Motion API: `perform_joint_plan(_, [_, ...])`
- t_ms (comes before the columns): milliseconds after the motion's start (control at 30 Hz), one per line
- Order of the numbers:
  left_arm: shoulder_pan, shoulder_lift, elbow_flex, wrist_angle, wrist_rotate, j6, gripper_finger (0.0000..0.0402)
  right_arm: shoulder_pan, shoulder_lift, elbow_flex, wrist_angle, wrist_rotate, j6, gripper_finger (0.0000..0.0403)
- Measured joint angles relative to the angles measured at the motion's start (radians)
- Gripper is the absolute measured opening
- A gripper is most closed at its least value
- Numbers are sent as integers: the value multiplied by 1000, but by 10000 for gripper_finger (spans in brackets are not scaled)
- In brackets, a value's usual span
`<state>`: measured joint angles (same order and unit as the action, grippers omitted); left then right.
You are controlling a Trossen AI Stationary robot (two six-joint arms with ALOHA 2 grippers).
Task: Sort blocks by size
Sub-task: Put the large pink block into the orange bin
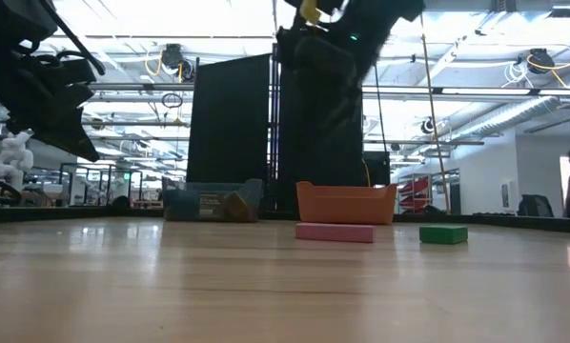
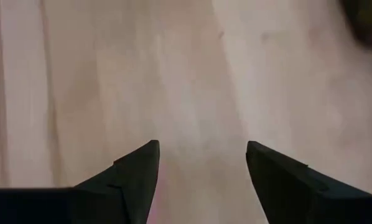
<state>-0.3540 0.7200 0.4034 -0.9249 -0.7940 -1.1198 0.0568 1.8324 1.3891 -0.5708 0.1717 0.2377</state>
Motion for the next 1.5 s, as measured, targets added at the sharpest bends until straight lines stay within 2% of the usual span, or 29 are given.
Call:
perform_joint_plan(300, [0, 0, 0, 0, 0, 0, 0, 84, 0, -203, 155, 3, 247, 233])
perform_joint_plan(800, [0, 0, 0, 0, 12, 1, 0, 97, -6, -413, 356, -63, 376, 233])
perform_joint_plan(967, [0, 0, 0, -1, 8, 2, 0, 101, -5, -427, 383, -64, 389, 233])
perform_joint_plan(1233, [0, 0, 0, -2, -11, 9, 0, 4, -8, -423, 358, -21, 435, 233])
perform_joint_plan(1367, [0, 0, 0, -2, -11, 7, 0, -27, -4, -380, 339, -19, 374, 233])
perform_joint_plan(1500, [0, 0, 0, -2, -10, 7, 0, -29, -3, -324, 347, -25, 239, 233])
